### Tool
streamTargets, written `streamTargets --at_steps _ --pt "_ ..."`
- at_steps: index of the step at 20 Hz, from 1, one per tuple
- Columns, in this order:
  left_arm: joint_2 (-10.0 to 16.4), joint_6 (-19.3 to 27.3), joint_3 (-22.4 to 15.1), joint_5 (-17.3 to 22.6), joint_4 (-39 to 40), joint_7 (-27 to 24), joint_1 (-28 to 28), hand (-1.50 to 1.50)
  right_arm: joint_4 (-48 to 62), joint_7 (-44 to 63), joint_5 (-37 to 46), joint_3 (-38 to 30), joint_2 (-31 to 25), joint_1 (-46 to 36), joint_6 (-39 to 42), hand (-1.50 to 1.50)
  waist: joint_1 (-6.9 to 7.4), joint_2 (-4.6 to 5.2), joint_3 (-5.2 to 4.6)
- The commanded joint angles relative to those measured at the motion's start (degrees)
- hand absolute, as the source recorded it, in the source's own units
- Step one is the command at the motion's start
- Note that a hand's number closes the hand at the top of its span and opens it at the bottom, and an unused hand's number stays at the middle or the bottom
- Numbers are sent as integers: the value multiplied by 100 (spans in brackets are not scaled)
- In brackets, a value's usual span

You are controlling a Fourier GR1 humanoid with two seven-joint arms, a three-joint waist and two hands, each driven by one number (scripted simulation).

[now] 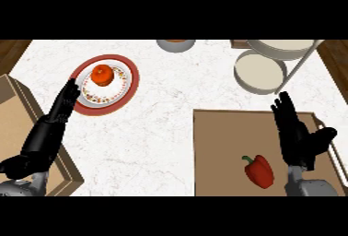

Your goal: Pick the bell pepper from the tray and place it in the tiered basket

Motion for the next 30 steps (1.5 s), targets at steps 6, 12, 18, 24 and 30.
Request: streamTargets --at_steps 6,12,18,24,30 --pt "-656 730 27 133 1049 635 1052 0 -1500 -866 317 -416 -1733 -675 1158 150 -160 18 113" --pt "-1126 904 -252 26 1038 859 1084 0 -945 -887 -283 -1896 -920 255 -280 -150 -275 69 143" --pt "-1157 832 -168 -26 1063 953 1057 0 -2124 -511 -446 -1664 -1552 1317 840 -150 -320 47 124" --pt "-1156 842 -130 -134 1055 1028 1001 0 -2819 837 348 -952 -2855 1955 1647 -150 -329 75 86" --pt "-1151 791 -38 -126 959 1192 932 0 -3867 1986 1512 -757 -3856 2333 1817 -150 -273 89 88"
